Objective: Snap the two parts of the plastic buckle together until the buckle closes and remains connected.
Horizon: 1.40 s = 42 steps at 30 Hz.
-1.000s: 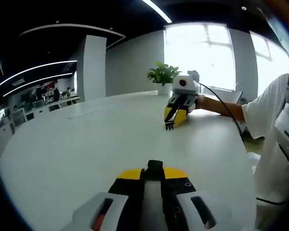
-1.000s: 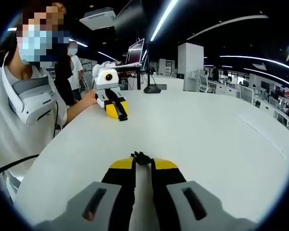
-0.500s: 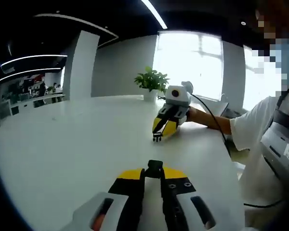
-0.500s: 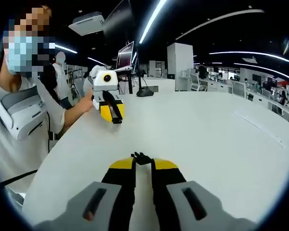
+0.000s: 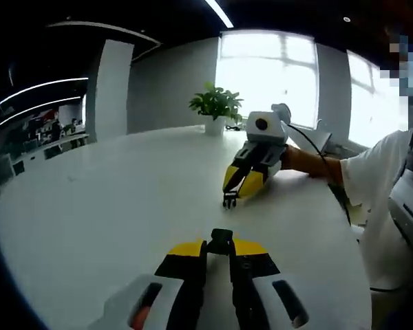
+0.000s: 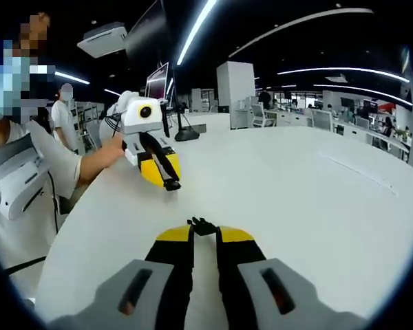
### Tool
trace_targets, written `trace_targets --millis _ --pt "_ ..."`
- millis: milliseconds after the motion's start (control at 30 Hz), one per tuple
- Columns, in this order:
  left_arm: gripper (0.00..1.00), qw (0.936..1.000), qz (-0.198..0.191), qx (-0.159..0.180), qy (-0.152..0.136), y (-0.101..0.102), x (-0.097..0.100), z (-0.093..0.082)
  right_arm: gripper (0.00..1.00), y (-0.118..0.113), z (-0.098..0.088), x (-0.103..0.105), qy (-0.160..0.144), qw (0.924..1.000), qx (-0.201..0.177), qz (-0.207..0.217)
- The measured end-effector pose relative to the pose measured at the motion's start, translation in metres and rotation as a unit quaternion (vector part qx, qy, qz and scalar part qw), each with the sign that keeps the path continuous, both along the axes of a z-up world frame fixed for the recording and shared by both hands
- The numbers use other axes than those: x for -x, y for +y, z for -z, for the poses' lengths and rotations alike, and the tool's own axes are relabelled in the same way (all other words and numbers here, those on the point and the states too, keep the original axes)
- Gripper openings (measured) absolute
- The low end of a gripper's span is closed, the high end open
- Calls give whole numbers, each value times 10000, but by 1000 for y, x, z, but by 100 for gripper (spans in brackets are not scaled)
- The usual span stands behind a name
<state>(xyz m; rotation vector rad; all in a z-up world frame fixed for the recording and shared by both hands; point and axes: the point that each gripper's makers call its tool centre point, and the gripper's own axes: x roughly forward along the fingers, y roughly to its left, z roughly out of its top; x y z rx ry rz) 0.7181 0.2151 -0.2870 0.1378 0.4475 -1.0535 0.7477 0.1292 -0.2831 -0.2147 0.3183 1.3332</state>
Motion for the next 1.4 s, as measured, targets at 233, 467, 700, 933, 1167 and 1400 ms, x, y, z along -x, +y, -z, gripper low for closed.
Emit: trace_targets --millis 233,467,700,933,1167,1400 --pt "12 9999 124 -12 -74 -2 -1 3 11 20 -7 8 -85 9999 -67 51" --pt "12 9996 266 46 -110 -4 3 2 11 30 -8 21 -154 9998 -74 -74" --pt "12 9988 436 -175 -148 -7 8 10 11 30 -1 25 -213 9997 118 -102" --pt "13 9987 436 -225 -111 -6 7 12 11 28 1 23 -416 9987 302 -50" --pt "13 9987 423 -246 -142 -7 5 12 11 27 6 23 -491 9976 486 -33" --pt "17 9987 401 -262 -183 -6 3 12 17 27 6 24 -530 9976 439 -113"
